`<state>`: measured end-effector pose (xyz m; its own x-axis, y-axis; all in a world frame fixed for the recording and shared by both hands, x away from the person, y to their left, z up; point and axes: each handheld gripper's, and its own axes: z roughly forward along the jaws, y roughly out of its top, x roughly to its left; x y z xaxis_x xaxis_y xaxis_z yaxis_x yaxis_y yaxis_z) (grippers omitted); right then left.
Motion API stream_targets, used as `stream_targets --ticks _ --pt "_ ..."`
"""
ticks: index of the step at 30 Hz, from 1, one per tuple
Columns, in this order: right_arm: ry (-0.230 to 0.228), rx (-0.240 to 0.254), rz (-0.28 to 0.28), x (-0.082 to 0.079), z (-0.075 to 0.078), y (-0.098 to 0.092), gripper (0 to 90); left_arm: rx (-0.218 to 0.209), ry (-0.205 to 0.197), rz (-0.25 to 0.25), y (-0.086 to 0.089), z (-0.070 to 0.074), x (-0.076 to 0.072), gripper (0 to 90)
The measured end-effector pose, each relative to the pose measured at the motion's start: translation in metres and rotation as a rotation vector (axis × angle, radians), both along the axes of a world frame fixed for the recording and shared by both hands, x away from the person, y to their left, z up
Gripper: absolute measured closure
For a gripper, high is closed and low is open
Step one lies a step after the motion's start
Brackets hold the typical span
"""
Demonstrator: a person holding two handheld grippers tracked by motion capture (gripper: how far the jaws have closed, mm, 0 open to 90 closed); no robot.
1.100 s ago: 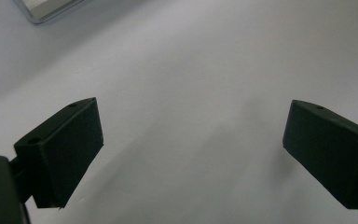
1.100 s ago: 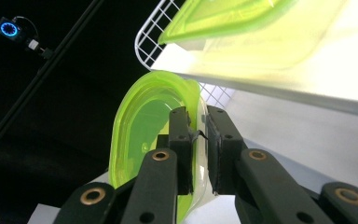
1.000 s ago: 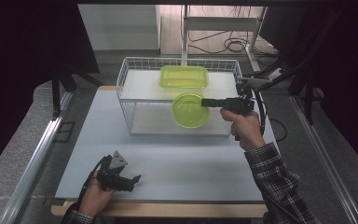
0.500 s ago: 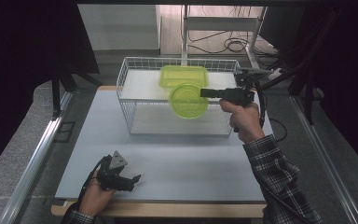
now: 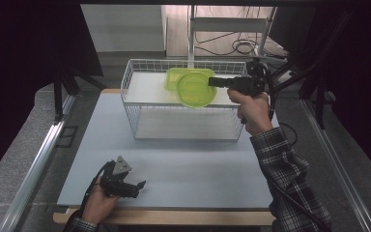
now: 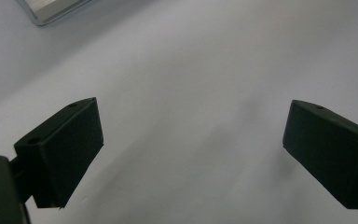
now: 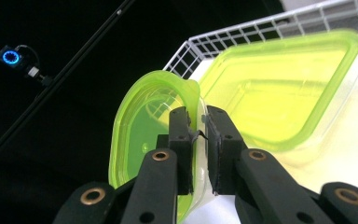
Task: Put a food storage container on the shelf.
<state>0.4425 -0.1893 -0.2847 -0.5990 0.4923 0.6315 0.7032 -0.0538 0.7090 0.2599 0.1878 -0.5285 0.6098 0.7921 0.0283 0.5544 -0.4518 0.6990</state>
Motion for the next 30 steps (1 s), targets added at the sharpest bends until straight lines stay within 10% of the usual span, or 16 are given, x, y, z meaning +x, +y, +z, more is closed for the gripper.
stream_targets --ticks 30 --pt "-0.035 -0.044 -0.176 0.048 0.017 0.029 80.9 0.007 0.002 -0.002 0.001 0.000 0.000 4.8"
